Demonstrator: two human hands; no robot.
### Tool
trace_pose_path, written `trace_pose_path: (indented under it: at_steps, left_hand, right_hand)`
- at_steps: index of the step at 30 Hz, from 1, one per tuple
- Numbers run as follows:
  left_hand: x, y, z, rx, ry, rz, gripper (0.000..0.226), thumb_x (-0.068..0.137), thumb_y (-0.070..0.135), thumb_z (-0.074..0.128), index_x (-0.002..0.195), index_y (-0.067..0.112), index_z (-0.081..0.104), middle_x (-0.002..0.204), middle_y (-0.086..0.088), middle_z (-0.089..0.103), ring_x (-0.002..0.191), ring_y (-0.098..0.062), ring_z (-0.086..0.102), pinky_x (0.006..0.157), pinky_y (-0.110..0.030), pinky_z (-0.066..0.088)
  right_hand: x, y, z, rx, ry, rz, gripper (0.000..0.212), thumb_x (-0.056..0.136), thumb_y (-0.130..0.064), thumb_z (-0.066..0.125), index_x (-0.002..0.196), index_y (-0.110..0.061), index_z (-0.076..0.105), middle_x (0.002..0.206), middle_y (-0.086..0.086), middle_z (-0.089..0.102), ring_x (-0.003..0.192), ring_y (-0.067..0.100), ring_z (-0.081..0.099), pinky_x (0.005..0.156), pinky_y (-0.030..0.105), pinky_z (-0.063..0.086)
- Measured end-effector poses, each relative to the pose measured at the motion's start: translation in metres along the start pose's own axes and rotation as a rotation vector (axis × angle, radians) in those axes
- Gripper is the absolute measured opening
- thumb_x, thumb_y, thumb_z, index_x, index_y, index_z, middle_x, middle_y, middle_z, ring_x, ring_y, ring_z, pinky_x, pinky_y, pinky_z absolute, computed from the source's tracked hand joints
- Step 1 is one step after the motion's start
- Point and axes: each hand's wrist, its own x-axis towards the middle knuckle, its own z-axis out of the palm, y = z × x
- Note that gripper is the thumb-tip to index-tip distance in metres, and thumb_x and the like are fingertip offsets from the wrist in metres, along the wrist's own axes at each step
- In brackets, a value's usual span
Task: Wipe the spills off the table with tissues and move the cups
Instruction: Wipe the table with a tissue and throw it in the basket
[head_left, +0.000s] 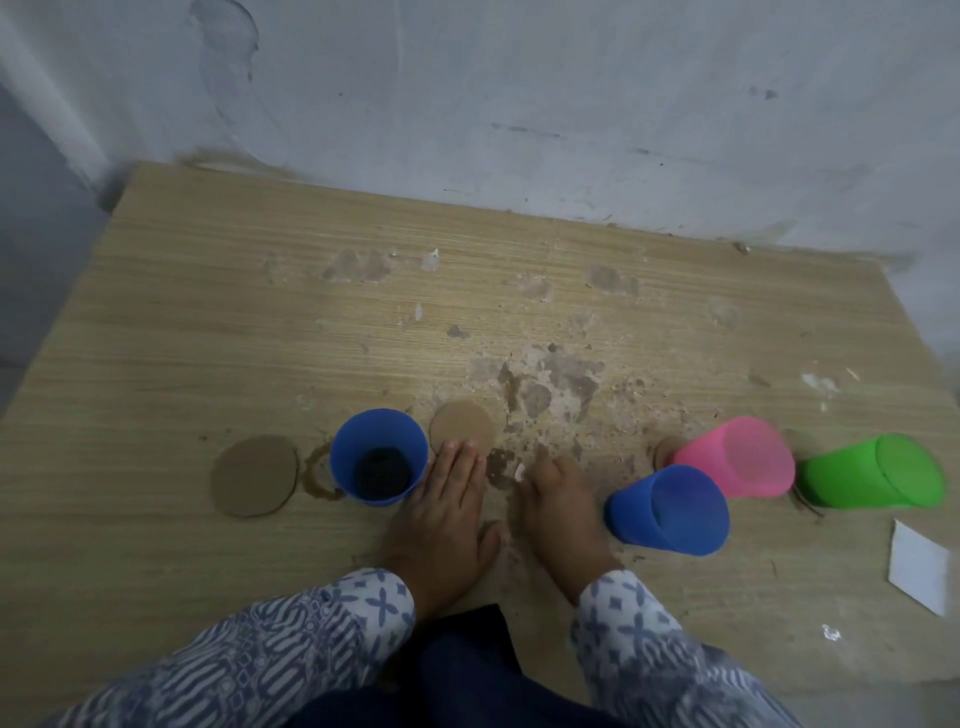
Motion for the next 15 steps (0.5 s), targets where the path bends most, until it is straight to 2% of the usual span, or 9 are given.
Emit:
trace_pose_path:
  at_steps: [3,6,8,11,13,15]
  left_hand:
    - [0.0,-0.001,0.001,0.006,-0.026,-0.006,0.068,0.086,0.046,0.042,0.137,0.001,0.047,0.145,-0.016,0.043,0.137,-0.031,0.036,0.116,-0.038,0.01]
    - [0.0,-0.001,0.001,0.004,-0.039,-0.011,0.068,0.087,0.046,0.04,0.137,0.001,0.046,0.145,-0.016,0.043,0.137,-0.03,0.036,0.115,-0.038,0.01]
    - [0.0,-0.002,0.002,-0.004,-0.023,-0.006,0.066,0.088,0.045,0.039,0.136,0.001,0.048,0.144,-0.016,0.045,0.136,-0.031,0.038,0.114,-0.038,0.012]
    - [0.0,-0.001,0.002,-0.024,0.001,0.003,0.063,0.09,0.043,0.037,0.134,0.001,0.05,0.143,-0.016,0.045,0.135,-0.032,0.04,0.113,-0.04,0.016]
    - [0.001,-0.002,0.001,-0.026,-0.012,0.003,0.064,0.089,0.045,0.038,0.136,0.003,0.049,0.145,-0.015,0.043,0.136,-0.031,0.037,0.113,-0.041,0.018]
    - [0.0,-0.003,0.0,-0.04,-0.029,0.015,0.064,0.087,0.046,0.039,0.138,0.006,0.046,0.148,-0.014,0.038,0.139,-0.03,0.033,0.112,-0.042,0.02]
  right_hand:
    - [0.025,0.001,-0.008,-0.022,0.069,0.075,0.014,0.089,-0.008,0.047,0.095,-0.004,0.06,0.099,0.01,0.051,0.075,0.02,0.045,0.064,0.023,0.031]
    - [0.024,-0.015,-0.006,-0.082,-0.011,-0.063,0.018,0.088,-0.004,0.046,0.096,-0.002,0.062,0.098,0.014,0.055,0.091,0.028,0.05,0.073,0.029,0.035]
    - [0.011,-0.021,0.0,-0.071,-0.036,-0.158,0.017,0.087,-0.005,0.048,0.095,-0.003,0.063,0.095,0.014,0.057,0.089,0.029,0.053,0.073,0.029,0.037]
    - [-0.008,-0.018,0.004,-0.052,-0.045,-0.169,0.011,0.083,-0.007,0.056,0.089,-0.006,0.064,0.089,0.012,0.058,0.08,0.027,0.055,0.068,0.03,0.045]
    - [-0.018,-0.01,0.001,-0.047,0.008,-0.102,0.006,0.079,-0.007,0.061,0.084,-0.007,0.062,0.085,0.008,0.057,0.076,0.024,0.056,0.064,0.03,0.045]
    - [-0.028,-0.003,-0.006,0.099,-0.002,0.118,0.005,0.086,-0.013,0.054,0.085,-0.015,0.058,0.087,0.0,0.052,0.076,0.017,0.052,0.066,0.025,0.039]
